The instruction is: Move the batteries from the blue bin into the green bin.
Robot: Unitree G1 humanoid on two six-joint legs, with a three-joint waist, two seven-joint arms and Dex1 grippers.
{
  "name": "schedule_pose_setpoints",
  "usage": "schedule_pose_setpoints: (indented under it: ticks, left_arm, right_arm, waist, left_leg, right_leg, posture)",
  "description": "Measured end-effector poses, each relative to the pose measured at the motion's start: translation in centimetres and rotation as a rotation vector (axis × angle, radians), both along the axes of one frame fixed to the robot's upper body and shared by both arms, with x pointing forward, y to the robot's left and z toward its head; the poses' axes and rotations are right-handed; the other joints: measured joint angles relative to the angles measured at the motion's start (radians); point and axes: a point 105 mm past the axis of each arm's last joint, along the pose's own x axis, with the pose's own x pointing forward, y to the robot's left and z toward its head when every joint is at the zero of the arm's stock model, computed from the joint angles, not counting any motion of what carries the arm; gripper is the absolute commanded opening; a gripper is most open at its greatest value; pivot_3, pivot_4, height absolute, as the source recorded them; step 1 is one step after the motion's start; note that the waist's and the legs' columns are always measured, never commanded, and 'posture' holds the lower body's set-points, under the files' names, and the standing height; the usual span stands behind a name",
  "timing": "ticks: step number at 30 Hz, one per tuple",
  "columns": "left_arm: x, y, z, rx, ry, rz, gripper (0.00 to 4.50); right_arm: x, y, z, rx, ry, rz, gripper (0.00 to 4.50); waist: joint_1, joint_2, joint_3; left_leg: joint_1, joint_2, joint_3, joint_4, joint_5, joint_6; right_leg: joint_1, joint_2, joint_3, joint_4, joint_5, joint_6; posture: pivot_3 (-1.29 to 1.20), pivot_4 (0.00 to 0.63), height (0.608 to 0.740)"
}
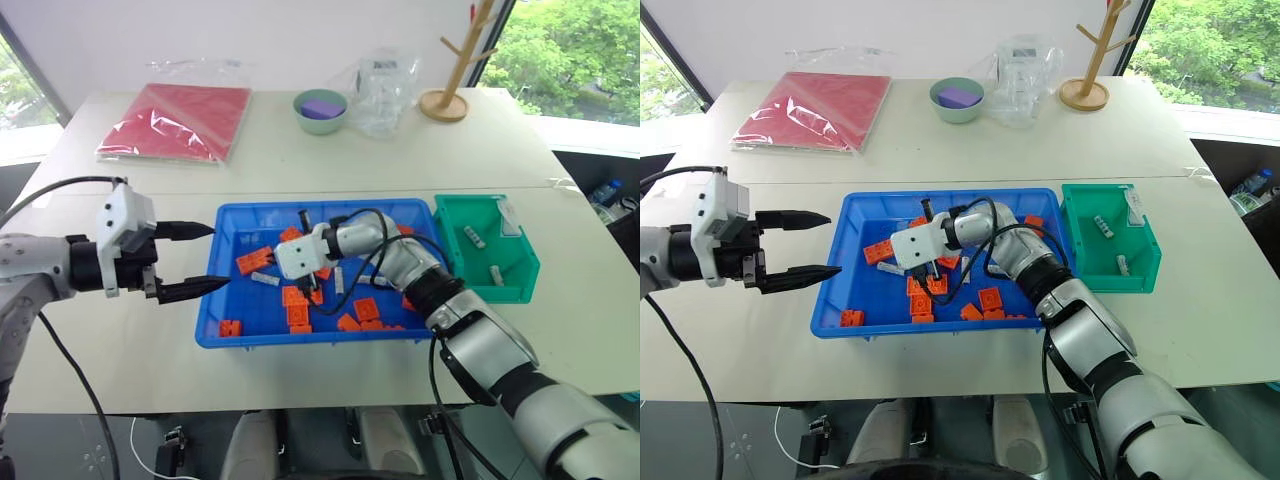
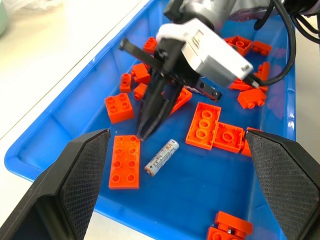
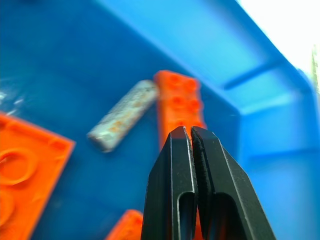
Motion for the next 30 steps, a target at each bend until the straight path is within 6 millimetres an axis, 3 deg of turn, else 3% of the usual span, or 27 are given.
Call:
schedule_pose_setpoints:
  ticks: [2, 5, 10, 16, 26, 30]
  left_arm:
    - [0.1, -0.2, 0.0, -0.001, 0.002, -0.007, 4.5]
    - [0.1, -0.3, -0.3, -0.002, 0.013, -0.012, 4.5]
    - [0.0, -0.2, -0.7, -0.001, 0.037, -0.032, 4.5]
    - [0.3, 0.7, -1.9, 0.053, 0.06, -0.054, 4.5]
    - [0.5, 0.4, -1.1, 0.059, 0.038, -0.079, 4.5]
    - [0.4, 0.5, -1.1, 0.053, 0.047, -0.074, 4.5]
  right_arm:
    - [0.0, 0.4, 0.2, 0.019, 0.044, -0.033, 0.14]
    - [-0.5, 0.5, 0.8, 0.064, 0.156, -0.073, 0.94]
    - [-3.7, 0.2, 2.2, 0.108, 0.495, -0.146, 3.32]
    - [-5.7, -0.3, 2.4, 0.107, 0.76, -0.273, 3.32]
    - [-3.5, -0.4, -0.9, 0.121, 0.814, -0.444, 3.32]
    - [-3.8, -0.1, -1.9, 0.108, 0.856, -0.447, 3.32]
  waist:
    - [0.0, 0.0, 0.0]
    - [0.001, 0.0, 0.0]
    - [0.004, 0.0, 0.0]
    - [0.002, 0.0, 0.0]
    - [0.0, -0.001, 0.0]
    - [0.0, -0.001, 0.0]
  left_leg:
    - [0.0, 0.0, 0.0, 0.0, 0.0, 0.0]
    - [0.0, 0.0, 0.0, 0.0, 0.0, 0.0]
    - [0.0, 0.0, -0.001, 0.0, 0.0, 0.0]
    - [0.0, 0.0, -0.001, 0.0, 0.0, 0.0]
    - [-0.001, 0.0, 0.0, 0.0, 0.0, 0.0]
    - [-0.001, 0.0, 0.0, 0.0, 0.0, 0.0]
  right_leg:
    - [0.0, 0.0, 0.0, 0.0, 0.0, 0.0]
    - [0.0, 0.0, 0.0, 0.0, 0.001, 0.001]
    - [0.0, 0.0, 0.0, 0.0, 0.001, 0.001]
    - [0.0, 0.0, -0.001, 0.0, 0.0, -0.001]
    - [-0.001, 0.0, -0.001, -0.001, 0.0, -0.001]
    - [-0.001, 0.0, -0.001, -0.001, 0.0, -0.001]
  posture:
    - [0.0, 0.15, 0.736]
    - [0.0, 0.15, 0.736]
    - [0.0, 0.15, 0.736]
    - [0.0, 0.15, 0.736]
    - [0.0, 0.15, 0.736]
    - [0.0, 0.15, 0.736]
